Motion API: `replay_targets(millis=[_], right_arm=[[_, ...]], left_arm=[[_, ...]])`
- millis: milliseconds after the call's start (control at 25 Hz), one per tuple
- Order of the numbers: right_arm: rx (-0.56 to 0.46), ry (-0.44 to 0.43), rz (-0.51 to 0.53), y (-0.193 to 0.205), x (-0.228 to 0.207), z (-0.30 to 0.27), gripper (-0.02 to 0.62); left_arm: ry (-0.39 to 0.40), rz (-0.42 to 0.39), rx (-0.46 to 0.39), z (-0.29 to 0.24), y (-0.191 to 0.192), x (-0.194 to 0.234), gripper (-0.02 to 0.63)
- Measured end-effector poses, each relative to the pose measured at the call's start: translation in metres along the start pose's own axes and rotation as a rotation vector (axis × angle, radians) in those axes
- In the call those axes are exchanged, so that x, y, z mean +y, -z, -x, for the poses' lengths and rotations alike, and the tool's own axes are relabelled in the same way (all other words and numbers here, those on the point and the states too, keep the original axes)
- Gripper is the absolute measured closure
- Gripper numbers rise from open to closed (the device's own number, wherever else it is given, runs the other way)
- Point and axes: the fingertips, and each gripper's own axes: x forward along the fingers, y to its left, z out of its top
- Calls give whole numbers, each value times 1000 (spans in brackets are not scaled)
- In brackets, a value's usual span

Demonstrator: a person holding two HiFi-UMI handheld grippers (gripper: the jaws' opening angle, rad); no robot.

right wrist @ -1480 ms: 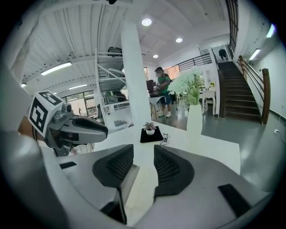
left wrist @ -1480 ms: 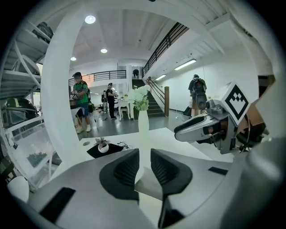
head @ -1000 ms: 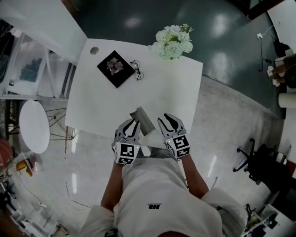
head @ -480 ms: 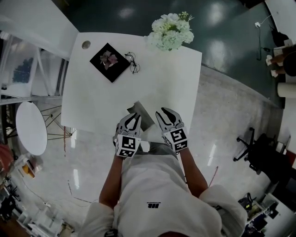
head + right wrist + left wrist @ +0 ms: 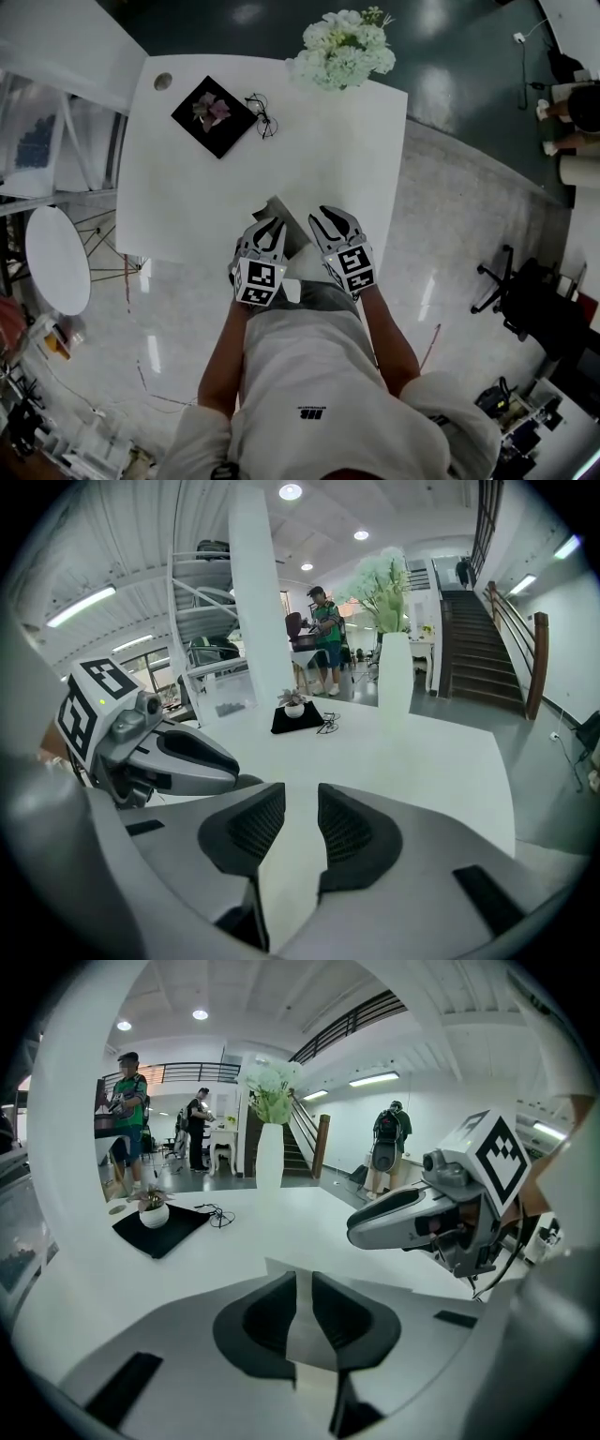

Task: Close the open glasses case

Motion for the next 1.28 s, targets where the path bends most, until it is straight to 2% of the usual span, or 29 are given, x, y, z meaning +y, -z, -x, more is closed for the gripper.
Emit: replay_targets(millis=[760, 1280], right_arm=[[52, -25, -6, 23, 4, -25, 485], [67, -31, -6, 30, 11, -26, 485]], left_arm=[[36, 21, 69, -26, 21, -12, 538], [47, 38, 70, -29, 24, -15, 538]])
